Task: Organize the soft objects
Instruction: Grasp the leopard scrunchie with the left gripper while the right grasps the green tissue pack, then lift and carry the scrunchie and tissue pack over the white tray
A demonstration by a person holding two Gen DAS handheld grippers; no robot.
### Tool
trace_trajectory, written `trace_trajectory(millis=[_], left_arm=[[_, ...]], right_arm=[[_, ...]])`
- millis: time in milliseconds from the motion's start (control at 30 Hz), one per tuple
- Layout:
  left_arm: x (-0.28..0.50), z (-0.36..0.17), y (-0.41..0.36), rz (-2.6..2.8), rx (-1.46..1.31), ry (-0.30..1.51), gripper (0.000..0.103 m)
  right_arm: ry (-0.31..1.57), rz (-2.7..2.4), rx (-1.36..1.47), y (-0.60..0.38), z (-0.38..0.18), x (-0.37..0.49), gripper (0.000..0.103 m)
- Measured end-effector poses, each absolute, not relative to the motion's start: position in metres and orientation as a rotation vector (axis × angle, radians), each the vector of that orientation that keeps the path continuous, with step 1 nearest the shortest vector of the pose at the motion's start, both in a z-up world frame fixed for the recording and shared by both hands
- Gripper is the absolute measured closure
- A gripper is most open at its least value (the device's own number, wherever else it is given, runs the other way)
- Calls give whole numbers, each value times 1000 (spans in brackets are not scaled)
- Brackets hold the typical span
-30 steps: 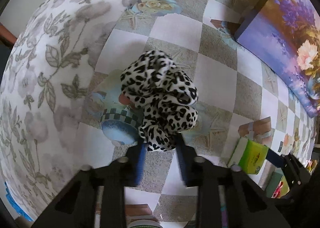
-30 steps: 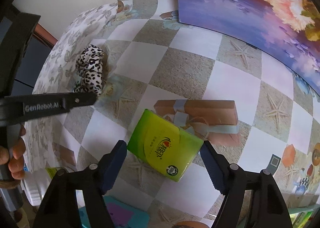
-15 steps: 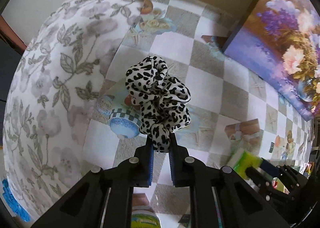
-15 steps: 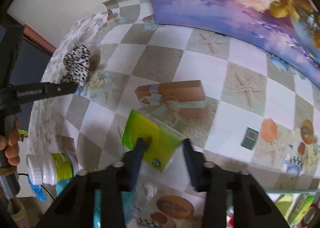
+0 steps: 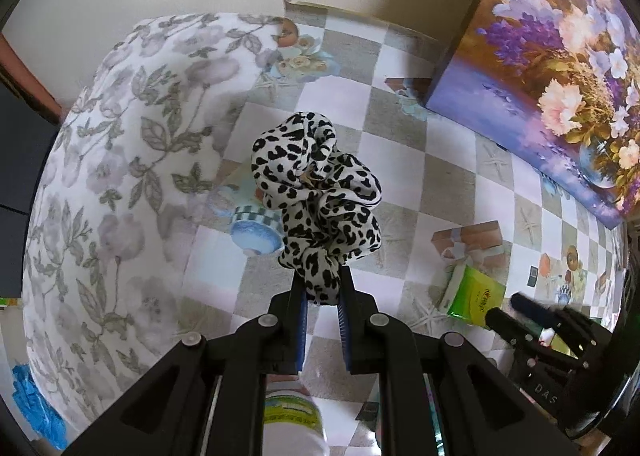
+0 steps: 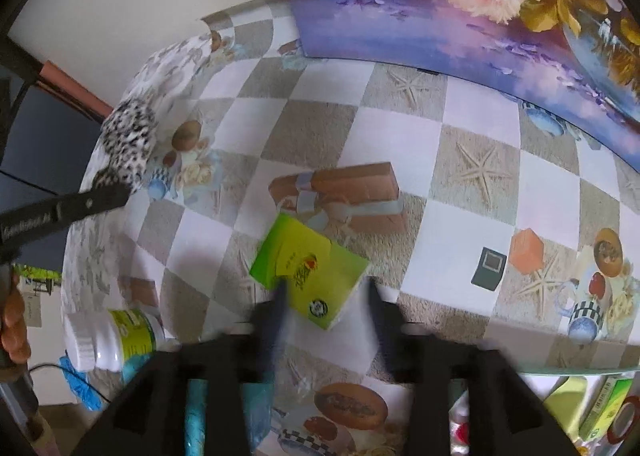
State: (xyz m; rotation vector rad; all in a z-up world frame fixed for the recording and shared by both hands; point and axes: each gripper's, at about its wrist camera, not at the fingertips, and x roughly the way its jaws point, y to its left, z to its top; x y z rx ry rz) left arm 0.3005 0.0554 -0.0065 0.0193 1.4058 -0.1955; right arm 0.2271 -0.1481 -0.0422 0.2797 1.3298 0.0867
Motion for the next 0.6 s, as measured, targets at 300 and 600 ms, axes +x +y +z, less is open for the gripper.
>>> trace_trajectory(millis=[300,600], left_arm=[[303,-8,79,-189,5,1387,89],[302,-13,82,-210,16,1385,89]], right_arm=[[1368,84,216,-121,-57,248,27],[1407,80,99,-104,-73,257,23]])
